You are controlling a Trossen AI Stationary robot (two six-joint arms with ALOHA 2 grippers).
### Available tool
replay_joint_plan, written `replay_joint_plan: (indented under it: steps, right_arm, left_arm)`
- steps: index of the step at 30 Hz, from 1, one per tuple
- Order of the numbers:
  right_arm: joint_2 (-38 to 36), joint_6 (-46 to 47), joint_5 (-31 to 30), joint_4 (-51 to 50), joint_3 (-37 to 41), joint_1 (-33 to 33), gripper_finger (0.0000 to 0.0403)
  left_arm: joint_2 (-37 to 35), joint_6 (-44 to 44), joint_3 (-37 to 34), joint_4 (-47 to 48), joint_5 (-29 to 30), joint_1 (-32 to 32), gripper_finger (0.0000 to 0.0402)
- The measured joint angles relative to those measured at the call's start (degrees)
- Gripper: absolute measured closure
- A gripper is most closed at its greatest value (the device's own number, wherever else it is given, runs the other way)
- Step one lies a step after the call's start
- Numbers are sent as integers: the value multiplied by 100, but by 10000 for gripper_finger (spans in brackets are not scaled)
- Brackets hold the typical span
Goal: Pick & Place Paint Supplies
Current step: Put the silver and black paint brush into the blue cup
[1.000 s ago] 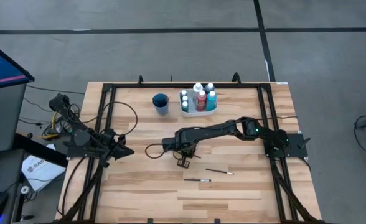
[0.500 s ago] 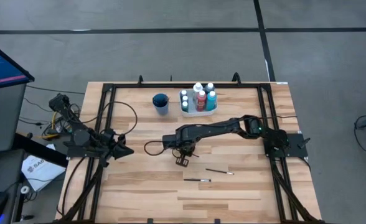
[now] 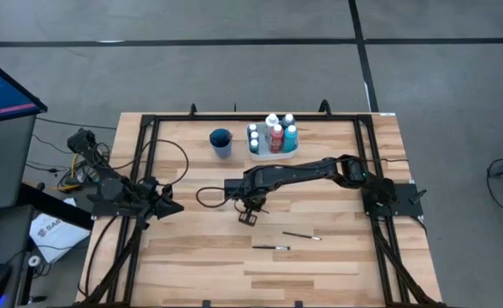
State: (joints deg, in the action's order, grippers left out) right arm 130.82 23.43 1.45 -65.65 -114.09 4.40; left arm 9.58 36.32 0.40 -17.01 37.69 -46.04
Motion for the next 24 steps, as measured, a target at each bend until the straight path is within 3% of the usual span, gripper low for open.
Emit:
replay_joint_plan:
  steps: [24]
  right_arm:
    - [-441,-139,-131,538,-3,-219,403]
  left_arm:
    - [2,0,-2,-75,0,-2,400]
